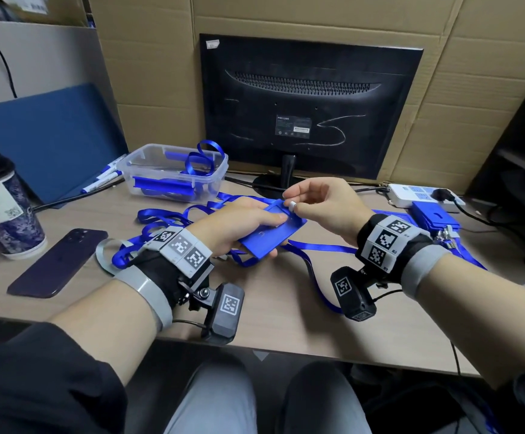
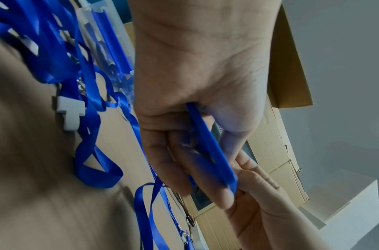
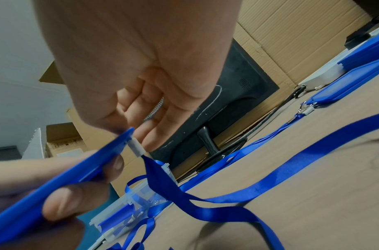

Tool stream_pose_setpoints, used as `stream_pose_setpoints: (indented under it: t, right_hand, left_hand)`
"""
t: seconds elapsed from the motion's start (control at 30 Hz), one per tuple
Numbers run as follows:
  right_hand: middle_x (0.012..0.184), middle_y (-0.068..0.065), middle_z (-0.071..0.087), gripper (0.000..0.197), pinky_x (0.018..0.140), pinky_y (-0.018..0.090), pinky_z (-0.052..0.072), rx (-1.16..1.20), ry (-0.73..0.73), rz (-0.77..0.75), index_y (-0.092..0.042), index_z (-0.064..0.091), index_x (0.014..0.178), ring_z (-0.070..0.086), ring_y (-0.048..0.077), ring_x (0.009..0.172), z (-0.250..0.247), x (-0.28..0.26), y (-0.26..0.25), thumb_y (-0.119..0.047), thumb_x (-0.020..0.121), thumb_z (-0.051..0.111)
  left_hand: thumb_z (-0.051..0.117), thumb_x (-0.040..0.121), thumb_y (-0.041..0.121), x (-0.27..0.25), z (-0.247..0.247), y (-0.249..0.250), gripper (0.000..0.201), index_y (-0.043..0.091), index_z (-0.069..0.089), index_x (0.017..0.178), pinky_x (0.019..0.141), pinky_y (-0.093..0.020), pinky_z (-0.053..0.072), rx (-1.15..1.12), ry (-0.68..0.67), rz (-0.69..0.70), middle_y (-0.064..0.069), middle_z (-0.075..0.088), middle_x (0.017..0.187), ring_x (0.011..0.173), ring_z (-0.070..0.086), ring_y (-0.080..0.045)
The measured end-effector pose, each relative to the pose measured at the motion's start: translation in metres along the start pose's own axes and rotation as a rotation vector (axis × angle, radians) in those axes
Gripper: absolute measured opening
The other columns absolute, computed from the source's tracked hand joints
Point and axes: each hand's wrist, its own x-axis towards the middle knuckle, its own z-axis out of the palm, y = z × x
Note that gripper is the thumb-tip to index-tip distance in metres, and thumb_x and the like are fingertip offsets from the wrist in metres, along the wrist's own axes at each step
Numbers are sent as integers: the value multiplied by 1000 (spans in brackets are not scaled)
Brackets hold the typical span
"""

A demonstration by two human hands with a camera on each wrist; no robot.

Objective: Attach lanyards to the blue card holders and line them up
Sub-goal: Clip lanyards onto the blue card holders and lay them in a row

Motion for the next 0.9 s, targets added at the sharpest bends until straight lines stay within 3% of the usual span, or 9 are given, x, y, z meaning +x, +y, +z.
stream_pose_setpoints:
  t: [0.2, 0.3, 0.4, 0.53, 0.6, 0.67, 0.73, 0.83, 0.9]
  right_hand:
    - [92, 2, 80, 16, 80, 33, 63, -54, 5, -20, -15, 81, 100, 76, 19, 90, -3, 1, 2, -6, 91, 71]
    - [91, 3, 80, 10, 83, 40, 64, -38, 46, -22, -18, 81, 100, 77, 25, 91, -3, -1, 6, -14, 92, 75]
    - [88, 8, 80, 7, 82, 48, 64, -13, 95, 5, -16, 80, 95, 77, 25, 84, -6, -1, 11, -12, 89, 78]
    - [90, 14, 74, 19, 80, 48, 64, -7, 125, 60, -10, 74, 101, 69, 17, 73, -7, -2, 7, -23, 90, 80]
    - [91, 13, 69, 38, 81, 48, 64, 62, 48, 190, -2, 69, 107, 67, 20, 74, -10, -5, 6, -34, 88, 80]
    - [92, 11, 69, 41, 85, 49, 63, 114, -106, 297, 0, 67, 105, 68, 25, 80, -13, -10, 6, -36, 88, 80]
    - [94, 13, 72, 20, 88, 51, 62, 149, -181, 281, -6, 66, 98, 71, 27, 86, -16, -13, 4, -22, 93, 76]
    - [99, 15, 72, 9, 81, 52, 63, 193, -112, 234, -10, 66, 105, 72, 29, 90, -24, -15, 2, -17, 99, 67]
    - [104, 15, 71, 17, 71, 50, 64, 183, -59, 219, -14, 67, 116, 69, 26, 82, -30, -17, -2, -22, 103, 62]
  left_hand:
    - [69, 97, 22, 5, 1, -3, 31, 2, 66, 121, 69, -41, 61, -45, 76, -2, -21, 79, 98, 78, 76, -36]
    - [73, 92, 28, 9, 4, -4, 35, 9, 67, 121, 73, -42, 63, -45, 94, -19, -17, 79, 105, 94, 78, -32]
    - [69, 97, 26, 9, 10, -2, 25, 11, 69, 117, 64, -33, 59, -13, 85, -2, -12, 79, 102, 84, 75, -24]
    - [62, 97, 15, 15, 15, -1, 5, 14, 66, 99, 81, -43, 58, -126, 139, 43, -11, 73, 101, 97, 72, -28]
    - [56, 102, 13, 19, 17, 1, 8, 11, 61, 109, 93, -51, 60, -242, 185, 68, -12, 71, 113, 107, 72, -30]
    - [52, 108, 17, 22, 20, 3, 23, 12, 51, 130, 95, -58, 59, -358, 166, 91, -12, 67, 128, 111, 73, -30]
    - [52, 109, 21, 20, 24, 6, 31, 17, 43, 138, 92, -54, 60, -350, 127, 94, -8, 65, 131, 112, 72, -27]
    - [63, 100, 41, 20, 24, 8, 48, 20, 41, 138, 80, -35, 55, -41, 289, 164, 1, 53, 133, 107, 64, -13]
    - [59, 92, 62, 20, 20, 12, 58, 28, 45, 136, 86, -32, 49, -8, 410, 228, 5, 47, 138, 118, 56, -11]
